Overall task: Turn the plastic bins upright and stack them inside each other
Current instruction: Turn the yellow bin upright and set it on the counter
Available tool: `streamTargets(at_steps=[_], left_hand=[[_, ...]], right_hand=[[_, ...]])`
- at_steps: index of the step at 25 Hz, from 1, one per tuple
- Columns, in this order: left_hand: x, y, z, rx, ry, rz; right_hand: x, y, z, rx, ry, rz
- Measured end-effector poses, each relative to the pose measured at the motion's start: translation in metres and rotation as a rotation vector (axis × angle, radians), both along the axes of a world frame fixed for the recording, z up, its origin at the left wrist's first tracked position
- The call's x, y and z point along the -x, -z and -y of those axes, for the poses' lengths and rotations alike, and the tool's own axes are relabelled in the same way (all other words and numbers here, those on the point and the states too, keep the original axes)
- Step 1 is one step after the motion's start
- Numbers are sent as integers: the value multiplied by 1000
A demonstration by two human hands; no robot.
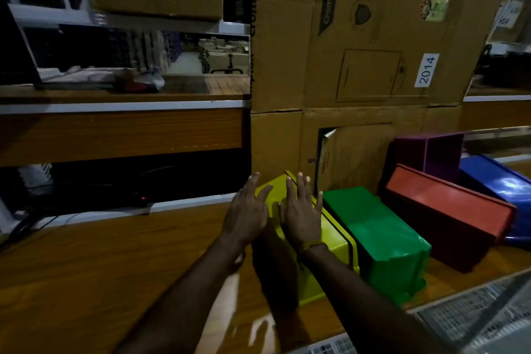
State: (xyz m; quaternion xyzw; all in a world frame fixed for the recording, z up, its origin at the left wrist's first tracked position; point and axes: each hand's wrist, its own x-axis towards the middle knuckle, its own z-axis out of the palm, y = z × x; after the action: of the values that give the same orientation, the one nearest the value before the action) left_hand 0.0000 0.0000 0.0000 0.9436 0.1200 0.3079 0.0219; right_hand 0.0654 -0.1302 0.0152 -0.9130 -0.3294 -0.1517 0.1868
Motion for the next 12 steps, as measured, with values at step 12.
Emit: streamTargets(at_steps=[12], left_hand=[[-13,28,59,241,-38,-240]], right_hand=[[-34,14,36,169,159,-202]])
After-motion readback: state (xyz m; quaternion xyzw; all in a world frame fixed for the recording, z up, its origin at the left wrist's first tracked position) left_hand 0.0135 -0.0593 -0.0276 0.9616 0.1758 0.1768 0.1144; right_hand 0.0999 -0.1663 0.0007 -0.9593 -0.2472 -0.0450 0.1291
